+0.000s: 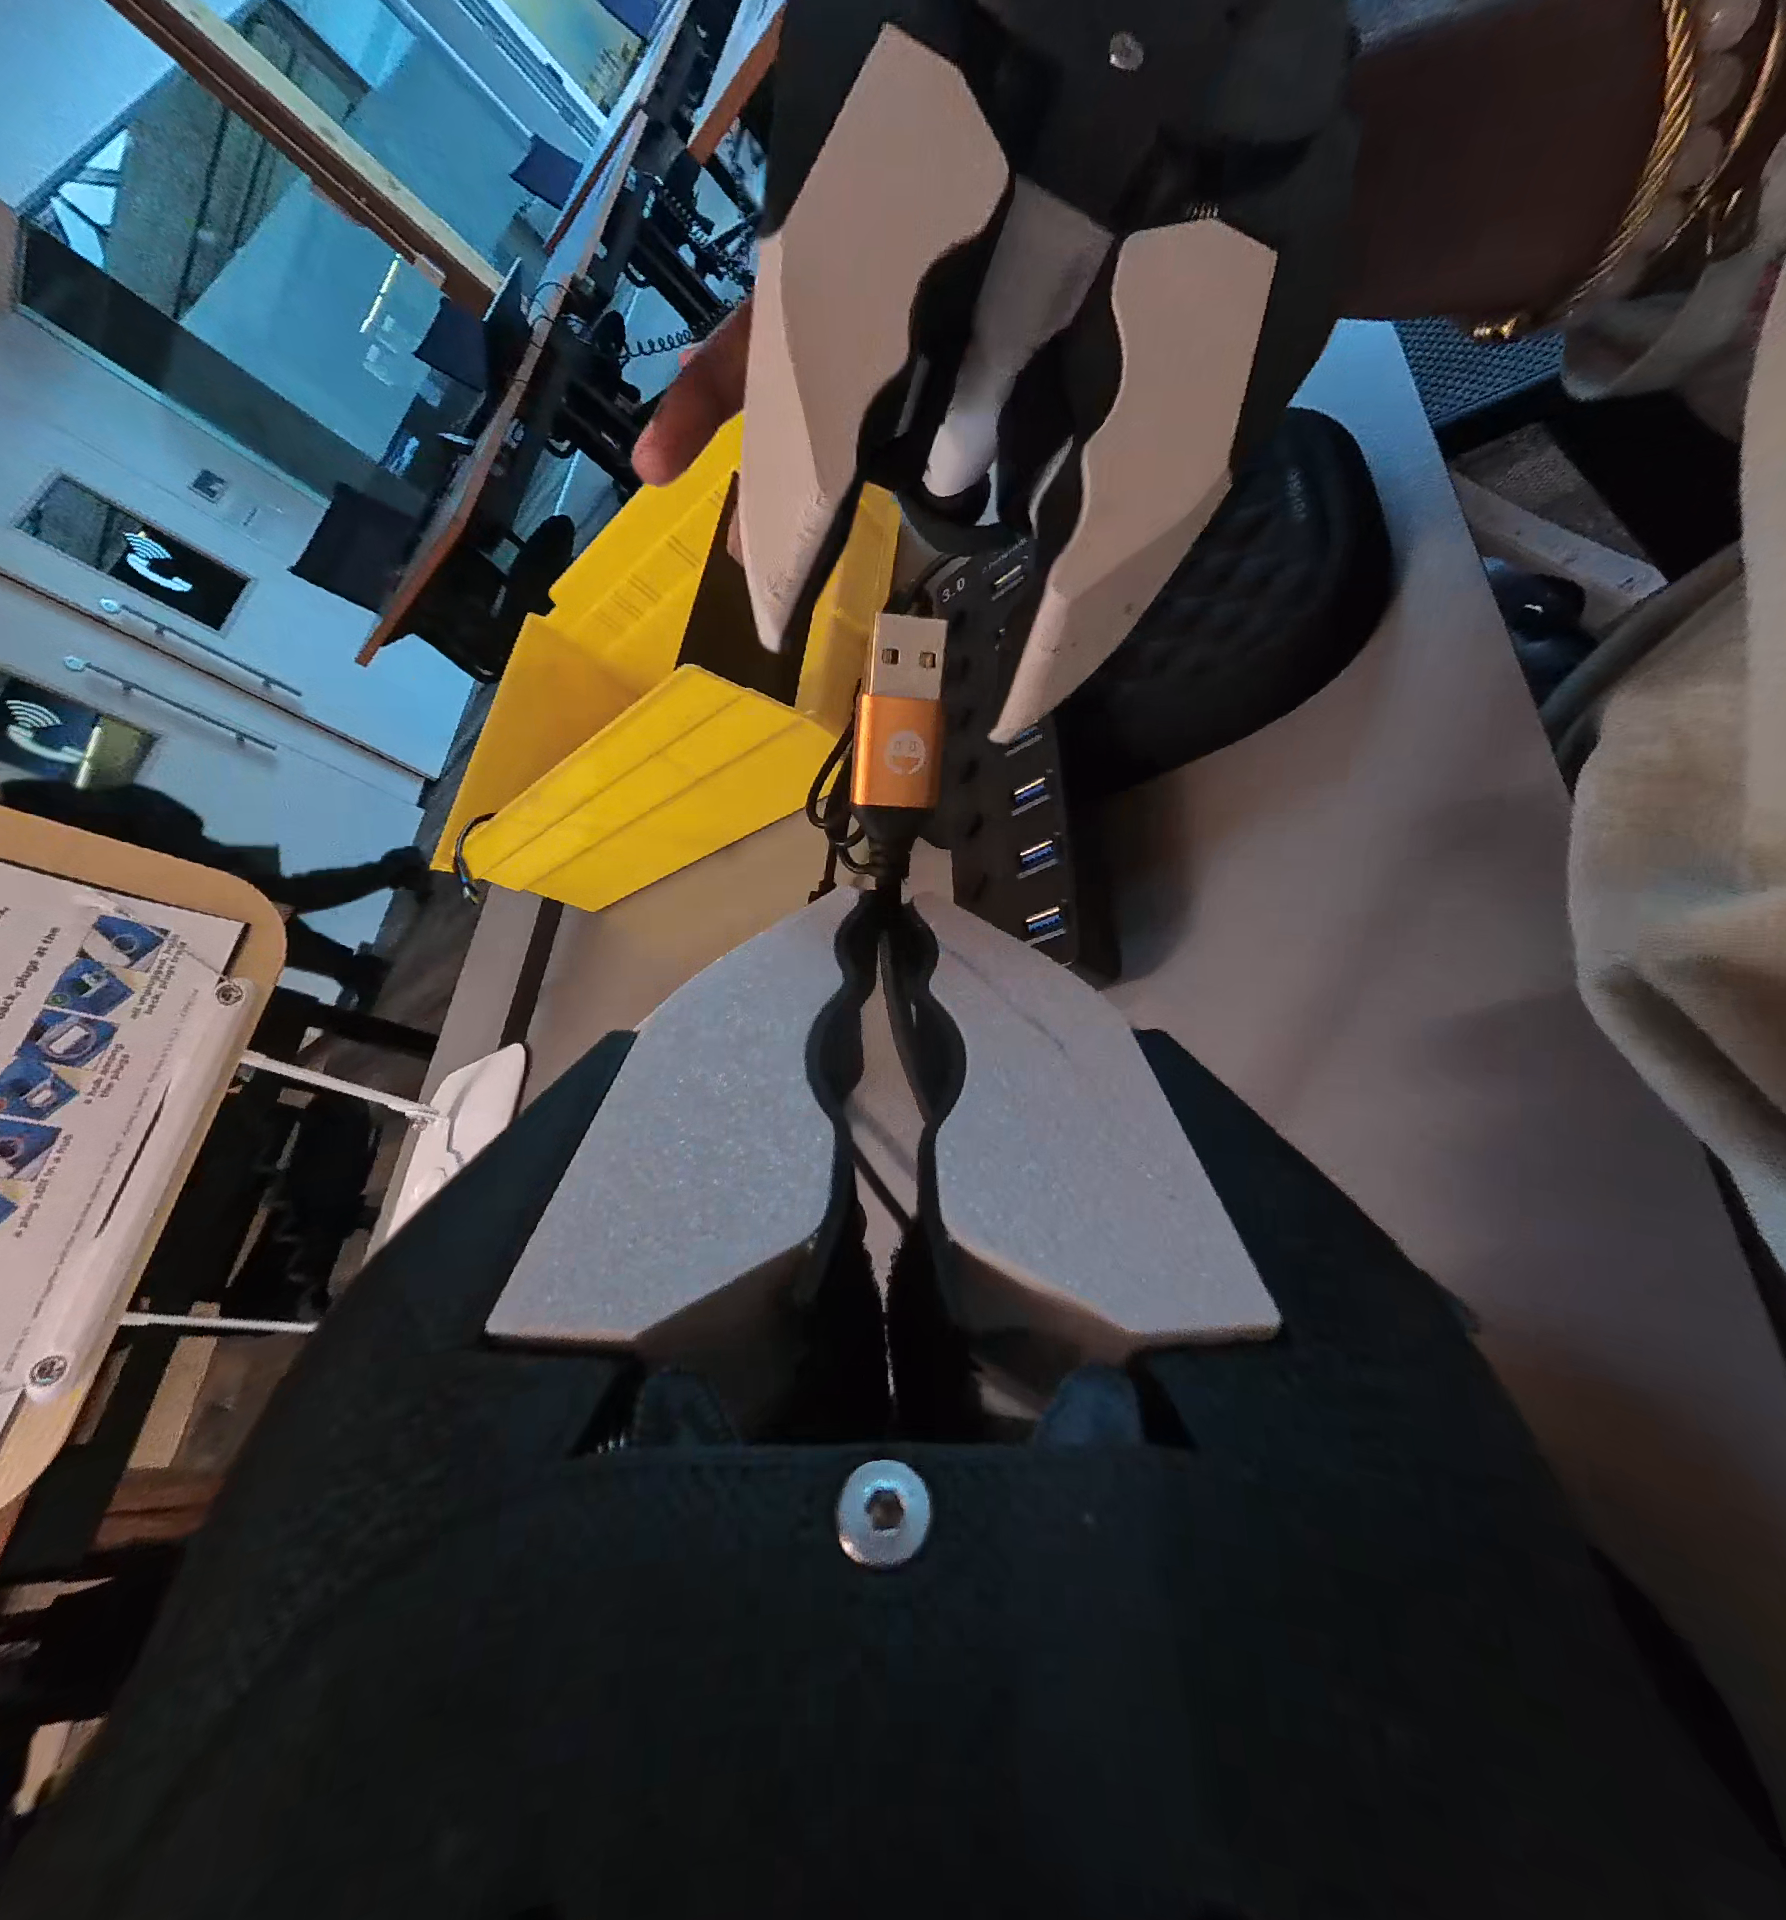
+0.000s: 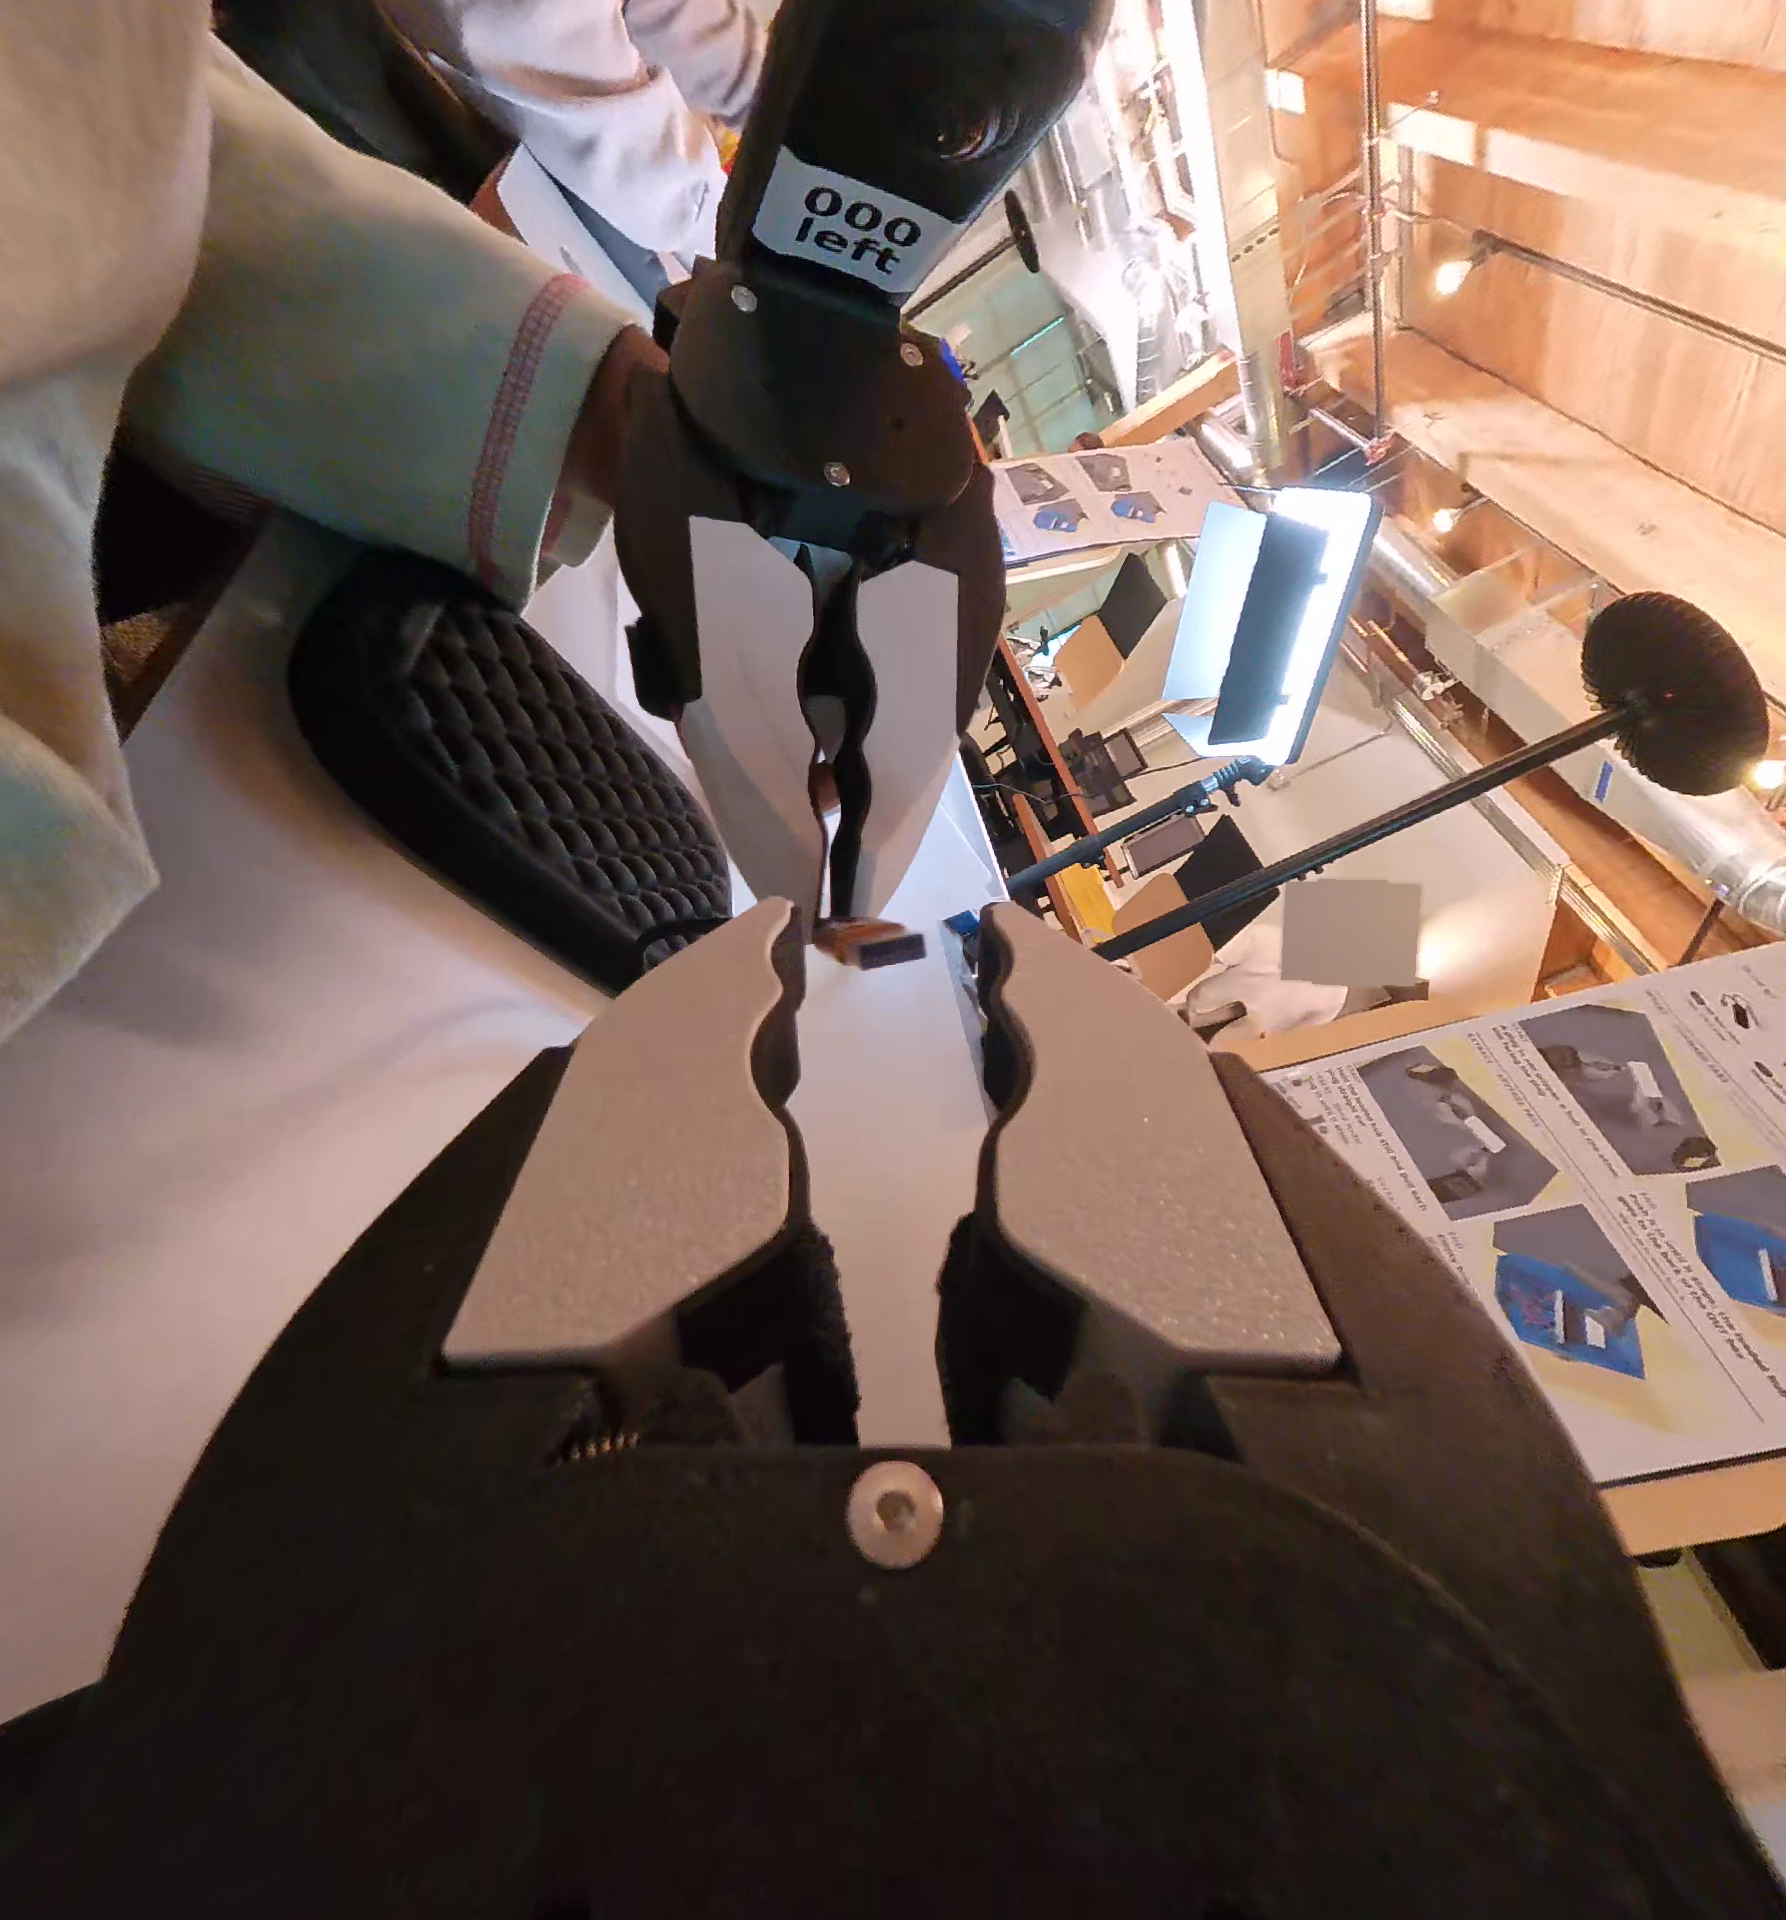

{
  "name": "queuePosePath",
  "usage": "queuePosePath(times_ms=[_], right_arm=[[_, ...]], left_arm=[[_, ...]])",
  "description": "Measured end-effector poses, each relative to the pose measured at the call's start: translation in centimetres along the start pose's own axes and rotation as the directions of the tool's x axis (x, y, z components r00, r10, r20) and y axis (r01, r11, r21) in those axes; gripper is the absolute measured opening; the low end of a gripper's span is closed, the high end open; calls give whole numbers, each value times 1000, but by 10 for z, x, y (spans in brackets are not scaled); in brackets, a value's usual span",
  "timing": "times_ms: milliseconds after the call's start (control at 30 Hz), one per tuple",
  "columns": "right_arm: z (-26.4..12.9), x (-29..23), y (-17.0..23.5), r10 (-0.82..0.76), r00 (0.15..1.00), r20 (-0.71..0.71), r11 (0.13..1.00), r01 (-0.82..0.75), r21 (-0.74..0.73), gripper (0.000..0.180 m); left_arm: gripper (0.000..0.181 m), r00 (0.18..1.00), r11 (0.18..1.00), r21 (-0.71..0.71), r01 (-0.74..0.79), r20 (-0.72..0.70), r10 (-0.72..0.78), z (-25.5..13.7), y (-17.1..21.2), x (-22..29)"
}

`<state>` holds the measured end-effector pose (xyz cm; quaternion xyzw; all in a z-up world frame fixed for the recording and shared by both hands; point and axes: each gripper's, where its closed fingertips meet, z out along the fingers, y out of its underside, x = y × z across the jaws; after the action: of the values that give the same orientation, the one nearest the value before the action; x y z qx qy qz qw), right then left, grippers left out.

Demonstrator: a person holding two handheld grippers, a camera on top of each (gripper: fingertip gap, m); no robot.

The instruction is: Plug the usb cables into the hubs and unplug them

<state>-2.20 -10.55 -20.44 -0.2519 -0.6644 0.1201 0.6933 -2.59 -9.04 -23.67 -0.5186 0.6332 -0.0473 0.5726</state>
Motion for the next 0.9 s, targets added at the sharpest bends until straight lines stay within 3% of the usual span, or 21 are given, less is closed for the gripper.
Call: queuePosePath(times_ms=[333, 500, 600, 733, 800, 900], right_arm=[[0, -3, 6, 78, 997, 27, 997, -78, -8, 31], [5, -8, 14, 279, 957, 79, 960, -275, -53, 32], [7, -4, 15, 456, 886, 82, 890, -453, -52, 30], [8, 2, 24, 594, 804, 32, 804, -591, -68, 25], [9, 0, 33, 595, 804, 7, 798, -589, -124, 23], [10, -6, 34, 585, 811, 23, 803, -575, -156, 5]], left_arm=[[4, 1000, 1000, -17, -22, 12, 22, 3, 3, 1], [4, 996, 996, -54, -67, 54, 70, 6, 8, -4], [4, 986, 987, -108, -120, 106, 132, 7, 14, -9], [4, 972, 980, -122, -157, 155, 175, 8, 13, -14], [4, 966, 979, -117, -168, 176, 187, 8, 12, -17], [4, 963, 978, -117, -171, 190, 191, 9, 11, -18]])
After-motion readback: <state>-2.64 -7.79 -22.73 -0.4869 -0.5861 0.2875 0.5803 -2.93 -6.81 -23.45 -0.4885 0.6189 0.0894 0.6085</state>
